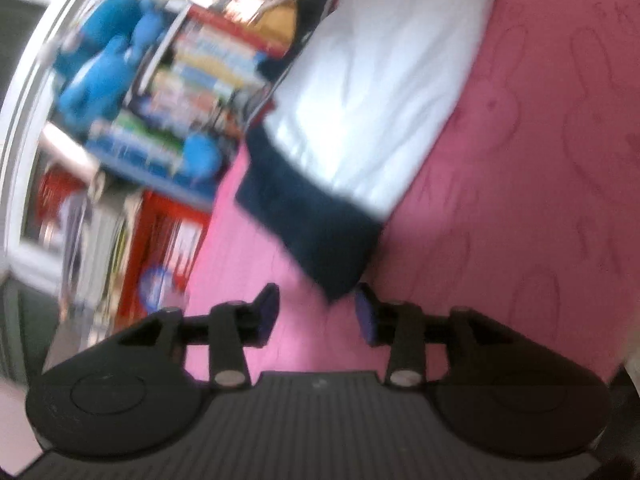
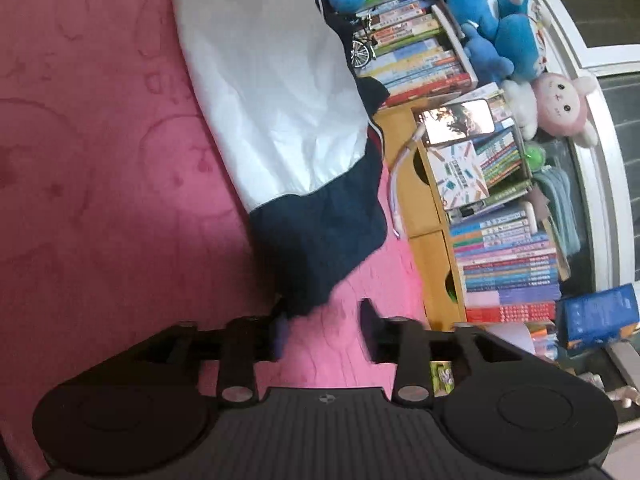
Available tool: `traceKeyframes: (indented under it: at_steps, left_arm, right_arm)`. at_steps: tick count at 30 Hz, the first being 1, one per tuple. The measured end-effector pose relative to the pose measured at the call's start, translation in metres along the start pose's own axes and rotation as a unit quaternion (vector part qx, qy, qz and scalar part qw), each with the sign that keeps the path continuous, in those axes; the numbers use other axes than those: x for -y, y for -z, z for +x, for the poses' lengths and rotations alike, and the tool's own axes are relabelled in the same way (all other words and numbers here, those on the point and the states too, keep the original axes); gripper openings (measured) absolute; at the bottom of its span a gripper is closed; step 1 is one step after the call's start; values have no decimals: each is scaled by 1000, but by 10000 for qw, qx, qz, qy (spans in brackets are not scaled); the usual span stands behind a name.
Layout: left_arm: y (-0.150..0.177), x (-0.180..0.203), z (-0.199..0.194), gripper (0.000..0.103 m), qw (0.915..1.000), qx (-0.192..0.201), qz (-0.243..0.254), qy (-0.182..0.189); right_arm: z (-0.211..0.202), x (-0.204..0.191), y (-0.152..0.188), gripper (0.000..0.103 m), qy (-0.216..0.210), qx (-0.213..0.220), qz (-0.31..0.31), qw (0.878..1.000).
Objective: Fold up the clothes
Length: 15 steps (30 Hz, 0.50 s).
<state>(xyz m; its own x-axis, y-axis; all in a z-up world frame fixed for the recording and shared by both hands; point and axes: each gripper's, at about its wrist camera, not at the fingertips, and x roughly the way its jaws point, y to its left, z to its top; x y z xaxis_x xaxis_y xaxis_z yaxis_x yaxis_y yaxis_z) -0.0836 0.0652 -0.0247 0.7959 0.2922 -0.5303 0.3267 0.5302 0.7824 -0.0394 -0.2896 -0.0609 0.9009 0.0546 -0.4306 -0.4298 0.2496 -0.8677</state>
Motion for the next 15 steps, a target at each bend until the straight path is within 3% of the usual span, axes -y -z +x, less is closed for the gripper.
traceKeyframes:
  at_steps: [2,4,7,10,11,15]
  left_arm:
    - [0,-6,-13,44,9994,60,-334,95]
    - [-9,-9,-28,46,9967,320,-680,309]
    - [-38,0,-40,52,9907,908,-798,633]
    - [-69,25,-39,52,9857,1379,-381,885]
    - [-79,33,-38,52,9832,1530,-225,966]
    - [-108,61,-26,52,9753,1836,235,1204]
  right_arm:
    - [-17,2,1,59,-113,55,131,9998]
    - [-27,0,-19,59,-353,402,368,9979]
    - [-44,-3,-49,59,-710,920,722,9906]
    - [-59,-8,-80,59,-1052,1432,1044,9785]
    - [-58,-19,-94,59,-1051,1583,870,9779]
    - [-42,-32,-126,53,-1166,1772,788,9741]
